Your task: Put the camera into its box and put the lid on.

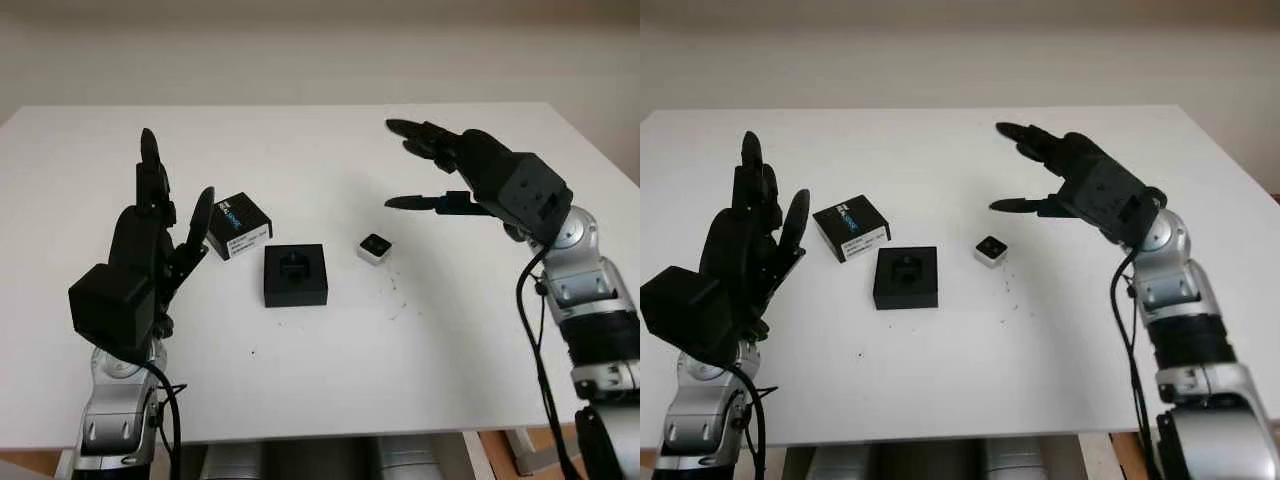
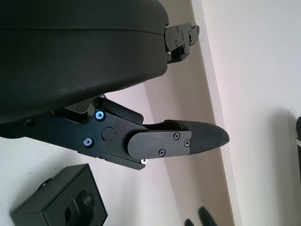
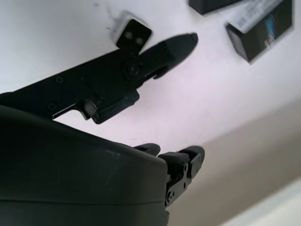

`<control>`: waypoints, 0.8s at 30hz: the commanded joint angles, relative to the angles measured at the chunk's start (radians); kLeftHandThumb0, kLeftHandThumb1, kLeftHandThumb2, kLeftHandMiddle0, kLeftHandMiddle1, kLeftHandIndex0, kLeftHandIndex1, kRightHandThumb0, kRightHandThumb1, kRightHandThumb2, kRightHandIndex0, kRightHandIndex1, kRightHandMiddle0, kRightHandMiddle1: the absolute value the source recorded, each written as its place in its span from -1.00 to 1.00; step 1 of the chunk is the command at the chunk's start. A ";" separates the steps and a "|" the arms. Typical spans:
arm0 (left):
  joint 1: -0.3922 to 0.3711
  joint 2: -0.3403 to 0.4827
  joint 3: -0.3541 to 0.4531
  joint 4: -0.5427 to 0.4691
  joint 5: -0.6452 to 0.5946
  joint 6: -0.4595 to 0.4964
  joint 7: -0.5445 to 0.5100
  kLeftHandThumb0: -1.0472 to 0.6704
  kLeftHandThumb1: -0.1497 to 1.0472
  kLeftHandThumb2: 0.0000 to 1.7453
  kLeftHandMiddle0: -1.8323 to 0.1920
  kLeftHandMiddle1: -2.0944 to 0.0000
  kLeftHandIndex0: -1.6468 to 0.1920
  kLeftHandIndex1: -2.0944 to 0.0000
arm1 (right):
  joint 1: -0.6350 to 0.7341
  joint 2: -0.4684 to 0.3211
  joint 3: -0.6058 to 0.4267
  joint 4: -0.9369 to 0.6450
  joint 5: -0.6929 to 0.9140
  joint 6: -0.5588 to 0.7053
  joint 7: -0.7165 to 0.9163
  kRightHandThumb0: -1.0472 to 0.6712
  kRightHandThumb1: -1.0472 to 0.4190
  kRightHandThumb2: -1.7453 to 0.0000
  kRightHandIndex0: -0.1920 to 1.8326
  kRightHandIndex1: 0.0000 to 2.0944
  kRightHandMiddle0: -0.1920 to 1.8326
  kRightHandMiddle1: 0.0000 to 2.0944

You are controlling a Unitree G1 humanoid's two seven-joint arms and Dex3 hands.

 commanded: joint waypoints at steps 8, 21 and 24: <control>0.019 0.010 0.015 -0.038 -0.018 0.022 -0.018 -0.56 1.00 -0.53 1.00 0.99 1.00 1.00 | -0.236 -0.080 0.172 0.233 -0.215 -0.232 0.051 -0.36 -0.62 0.94 -0.54 -0.85 -0.51 -0.81; 0.022 0.020 0.025 -0.056 -0.035 0.047 -0.035 -0.52 1.00 -0.50 1.00 1.00 1.00 1.00 | -0.236 -0.077 0.334 0.269 -0.461 -0.399 -0.144 -0.19 -0.66 0.93 -0.49 -0.90 -0.46 -0.92; 0.021 0.023 0.026 -0.055 -0.036 0.048 -0.040 -0.51 1.00 -0.50 1.00 1.00 1.00 1.00 | -0.236 -0.074 0.360 0.307 -0.503 -0.439 -0.227 -0.18 -0.64 0.94 -0.44 -0.89 -0.39 -0.90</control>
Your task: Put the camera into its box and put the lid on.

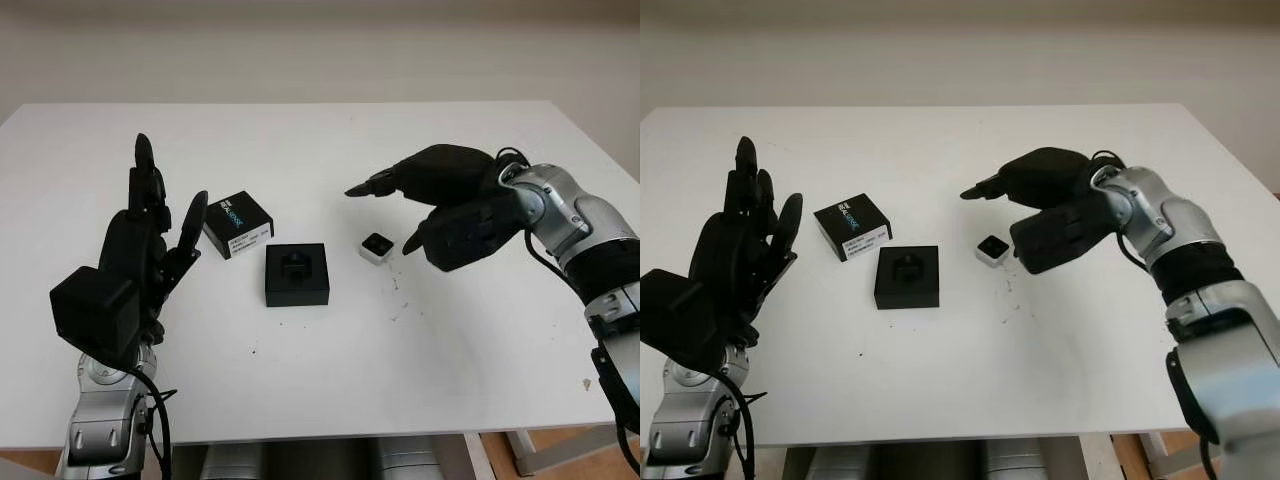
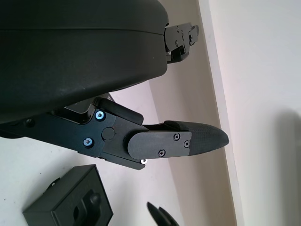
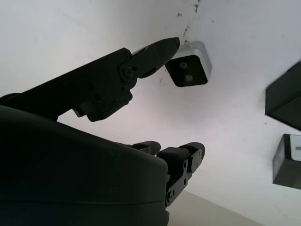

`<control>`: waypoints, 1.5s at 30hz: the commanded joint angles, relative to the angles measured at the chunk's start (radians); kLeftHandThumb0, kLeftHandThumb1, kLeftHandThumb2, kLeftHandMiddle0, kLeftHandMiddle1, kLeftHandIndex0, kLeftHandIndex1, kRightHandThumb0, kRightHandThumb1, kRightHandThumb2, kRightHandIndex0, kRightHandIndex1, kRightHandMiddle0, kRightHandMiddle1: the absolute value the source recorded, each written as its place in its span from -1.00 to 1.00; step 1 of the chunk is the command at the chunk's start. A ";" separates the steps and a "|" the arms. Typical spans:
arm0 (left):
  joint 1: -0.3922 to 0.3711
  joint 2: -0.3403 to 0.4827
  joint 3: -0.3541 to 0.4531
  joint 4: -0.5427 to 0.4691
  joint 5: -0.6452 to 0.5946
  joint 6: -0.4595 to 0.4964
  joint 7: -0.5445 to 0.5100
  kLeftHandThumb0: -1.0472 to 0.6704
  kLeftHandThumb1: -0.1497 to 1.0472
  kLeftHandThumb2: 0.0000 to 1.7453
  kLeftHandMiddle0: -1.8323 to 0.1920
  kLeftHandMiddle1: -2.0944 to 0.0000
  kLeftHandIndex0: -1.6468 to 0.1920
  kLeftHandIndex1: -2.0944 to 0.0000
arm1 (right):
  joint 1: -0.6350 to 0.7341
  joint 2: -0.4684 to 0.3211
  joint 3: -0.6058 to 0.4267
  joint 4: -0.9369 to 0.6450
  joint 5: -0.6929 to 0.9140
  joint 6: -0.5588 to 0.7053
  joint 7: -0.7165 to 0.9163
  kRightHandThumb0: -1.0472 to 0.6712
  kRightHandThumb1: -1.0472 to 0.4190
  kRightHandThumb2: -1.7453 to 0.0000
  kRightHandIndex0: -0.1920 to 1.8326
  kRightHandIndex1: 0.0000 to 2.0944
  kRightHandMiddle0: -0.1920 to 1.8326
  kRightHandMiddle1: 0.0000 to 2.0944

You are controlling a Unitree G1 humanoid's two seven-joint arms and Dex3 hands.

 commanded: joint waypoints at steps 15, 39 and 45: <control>-0.002 0.019 -0.001 -0.018 0.010 0.008 -0.001 -0.54 1.00 -0.51 1.00 0.98 1.00 1.00 | -0.016 0.008 0.130 0.195 -0.181 -0.112 -0.443 -0.30 -0.67 0.93 -0.27 -0.87 -0.24 -0.89; 0.014 0.020 -0.008 -0.017 0.016 -0.010 -0.010 -0.55 1.00 -0.50 1.00 1.00 1.00 1.00 | -0.025 0.110 0.145 0.365 -0.116 -0.014 -0.486 -0.24 -0.72 0.94 -0.23 -0.83 -0.20 -0.88; 0.015 0.017 -0.009 -0.018 0.023 -0.010 -0.002 -0.57 1.00 -0.51 1.00 1.00 1.00 1.00 | -0.026 0.123 0.145 0.381 -0.104 -0.019 -0.484 -0.24 -0.74 0.93 -0.21 -0.79 -0.18 -0.87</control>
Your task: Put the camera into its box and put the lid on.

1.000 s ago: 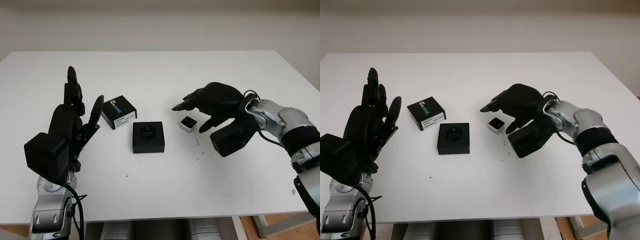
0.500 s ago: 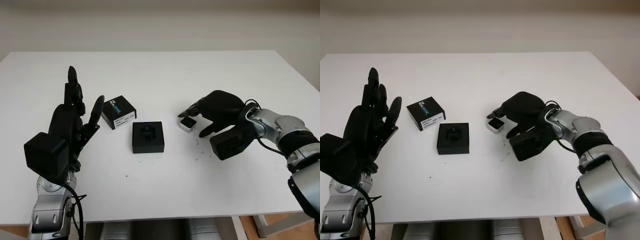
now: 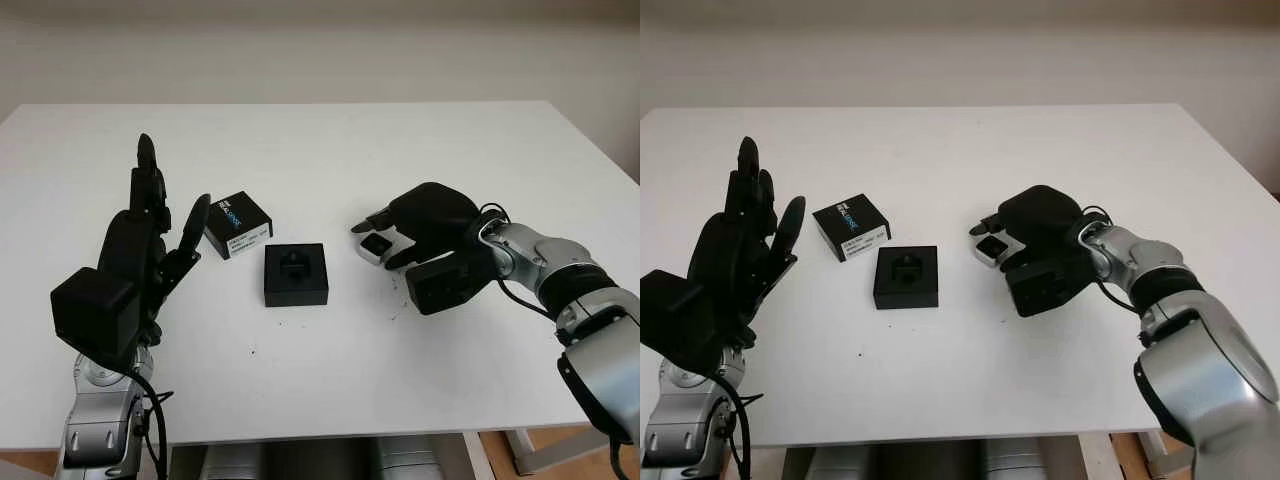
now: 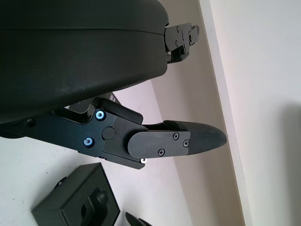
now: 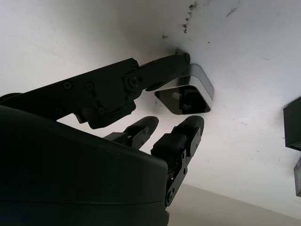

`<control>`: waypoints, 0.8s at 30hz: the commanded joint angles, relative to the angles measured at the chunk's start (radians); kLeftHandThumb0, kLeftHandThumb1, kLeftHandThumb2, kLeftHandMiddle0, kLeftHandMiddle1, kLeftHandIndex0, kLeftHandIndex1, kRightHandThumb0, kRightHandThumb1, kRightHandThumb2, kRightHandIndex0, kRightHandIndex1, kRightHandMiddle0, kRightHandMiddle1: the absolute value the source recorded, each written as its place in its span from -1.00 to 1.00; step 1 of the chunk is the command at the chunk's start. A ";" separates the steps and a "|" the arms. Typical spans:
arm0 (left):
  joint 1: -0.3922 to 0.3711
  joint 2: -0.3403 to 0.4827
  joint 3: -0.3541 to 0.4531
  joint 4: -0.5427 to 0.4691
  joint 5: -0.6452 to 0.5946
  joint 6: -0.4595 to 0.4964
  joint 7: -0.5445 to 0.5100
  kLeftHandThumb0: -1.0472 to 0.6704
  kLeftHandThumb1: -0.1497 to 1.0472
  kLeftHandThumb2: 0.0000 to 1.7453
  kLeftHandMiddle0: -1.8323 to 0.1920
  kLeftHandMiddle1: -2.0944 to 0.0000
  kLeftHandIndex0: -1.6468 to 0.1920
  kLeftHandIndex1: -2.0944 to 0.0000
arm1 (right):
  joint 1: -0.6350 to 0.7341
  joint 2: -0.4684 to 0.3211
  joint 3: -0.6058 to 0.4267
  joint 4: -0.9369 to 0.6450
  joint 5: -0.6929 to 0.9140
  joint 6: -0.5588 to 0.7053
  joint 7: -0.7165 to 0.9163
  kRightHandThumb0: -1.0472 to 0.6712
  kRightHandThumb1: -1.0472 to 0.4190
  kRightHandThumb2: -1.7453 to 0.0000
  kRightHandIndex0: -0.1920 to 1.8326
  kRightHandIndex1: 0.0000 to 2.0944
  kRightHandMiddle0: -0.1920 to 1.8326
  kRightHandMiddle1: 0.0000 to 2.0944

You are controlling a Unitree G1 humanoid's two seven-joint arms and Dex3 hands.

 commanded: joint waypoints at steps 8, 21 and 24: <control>0.004 0.003 0.001 -0.019 -0.001 -0.010 0.003 -0.56 1.00 -0.51 1.00 1.00 1.00 1.00 | -0.016 -0.001 0.028 0.013 -0.024 -0.013 -0.046 -0.20 -0.78 0.94 -0.61 0.17 -0.33 -0.10; -0.003 0.010 0.011 -0.018 -0.021 -0.010 -0.010 -0.52 1.00 -0.50 1.00 1.00 1.00 1.00 | -0.031 -0.024 0.065 0.037 -0.072 0.013 -0.087 -0.16 -0.85 0.94 -0.63 0.32 -0.43 0.19; -0.005 0.010 0.013 -0.015 -0.028 -0.014 -0.015 -0.52 1.00 -0.51 1.00 1.00 1.00 1.00 | -0.032 -0.027 0.079 0.034 -0.089 0.021 -0.106 -0.16 -0.85 0.94 -0.62 0.33 -0.42 0.19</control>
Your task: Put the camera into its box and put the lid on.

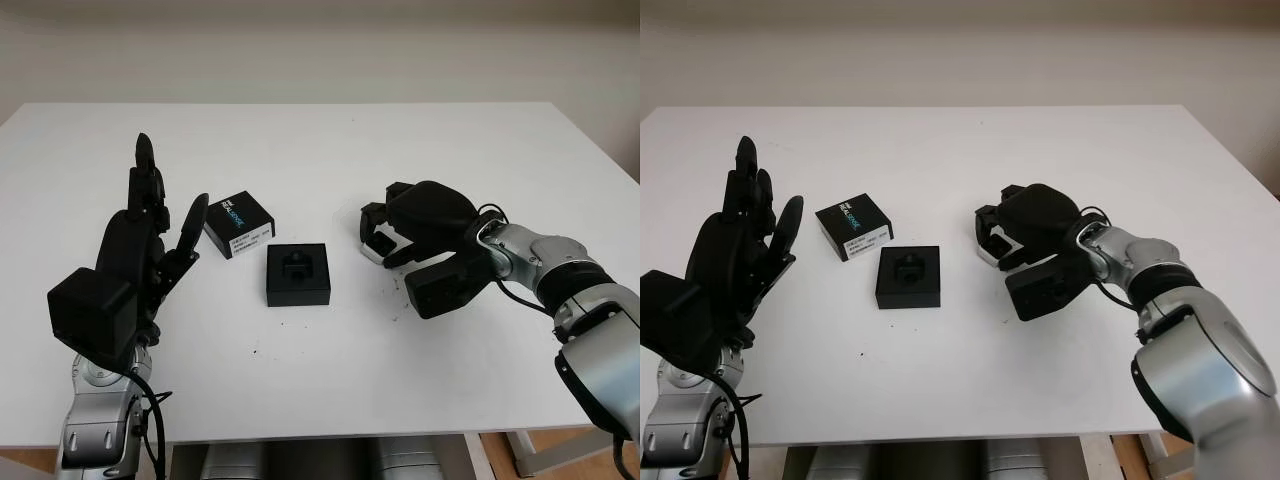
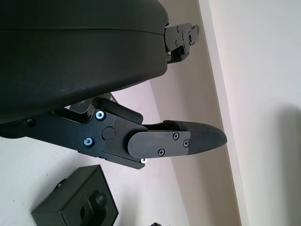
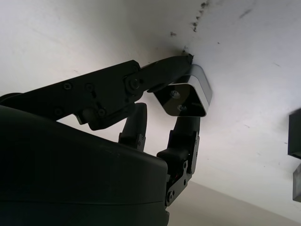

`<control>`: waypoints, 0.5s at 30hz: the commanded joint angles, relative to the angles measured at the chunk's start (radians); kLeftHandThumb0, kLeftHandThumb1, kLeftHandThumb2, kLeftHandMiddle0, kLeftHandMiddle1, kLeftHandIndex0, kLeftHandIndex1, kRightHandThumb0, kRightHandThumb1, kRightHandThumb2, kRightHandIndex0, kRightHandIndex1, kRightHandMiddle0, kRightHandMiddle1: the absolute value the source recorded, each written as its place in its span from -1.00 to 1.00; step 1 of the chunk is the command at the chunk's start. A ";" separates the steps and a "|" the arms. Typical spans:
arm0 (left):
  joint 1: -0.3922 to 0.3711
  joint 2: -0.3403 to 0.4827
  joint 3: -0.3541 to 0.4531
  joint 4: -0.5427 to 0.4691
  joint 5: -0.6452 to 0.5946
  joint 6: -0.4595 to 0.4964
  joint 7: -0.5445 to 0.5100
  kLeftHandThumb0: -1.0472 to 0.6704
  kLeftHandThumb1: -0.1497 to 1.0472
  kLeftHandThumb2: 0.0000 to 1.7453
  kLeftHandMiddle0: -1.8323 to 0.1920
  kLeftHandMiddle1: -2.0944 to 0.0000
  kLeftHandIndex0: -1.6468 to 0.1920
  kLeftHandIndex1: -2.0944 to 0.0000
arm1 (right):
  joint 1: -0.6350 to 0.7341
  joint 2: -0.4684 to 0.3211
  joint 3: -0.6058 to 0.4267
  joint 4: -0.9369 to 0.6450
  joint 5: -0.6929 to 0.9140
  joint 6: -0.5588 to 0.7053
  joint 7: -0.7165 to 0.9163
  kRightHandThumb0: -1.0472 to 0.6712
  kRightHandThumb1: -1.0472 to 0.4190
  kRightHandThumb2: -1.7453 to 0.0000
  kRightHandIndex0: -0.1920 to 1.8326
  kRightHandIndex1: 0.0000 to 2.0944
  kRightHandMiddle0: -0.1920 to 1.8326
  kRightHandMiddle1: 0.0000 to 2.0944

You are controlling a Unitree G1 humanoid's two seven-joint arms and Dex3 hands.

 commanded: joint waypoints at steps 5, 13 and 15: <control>-0.008 0.004 0.003 -0.018 -0.003 -0.001 0.003 -0.54 1.00 -0.52 1.00 1.00 1.00 1.00 | -0.002 -0.011 0.007 0.012 -0.001 0.011 -0.013 -0.16 -0.85 0.94 -0.61 0.38 -0.38 0.17; -0.003 0.001 -0.002 -0.027 0.003 -0.002 0.005 -0.57 1.00 -0.53 1.00 1.00 1.00 1.00 | 0.020 0.005 -0.066 0.009 0.115 0.001 0.076 -0.22 -0.99 0.91 -0.60 0.16 -0.48 0.28; -0.001 0.001 -0.006 -0.031 0.012 -0.001 0.009 -0.57 1.00 -0.53 1.00 1.00 1.00 1.00 | 0.021 0.005 -0.077 0.002 0.132 0.000 0.092 -0.25 -1.00 0.84 -0.60 -0.09 -0.55 0.35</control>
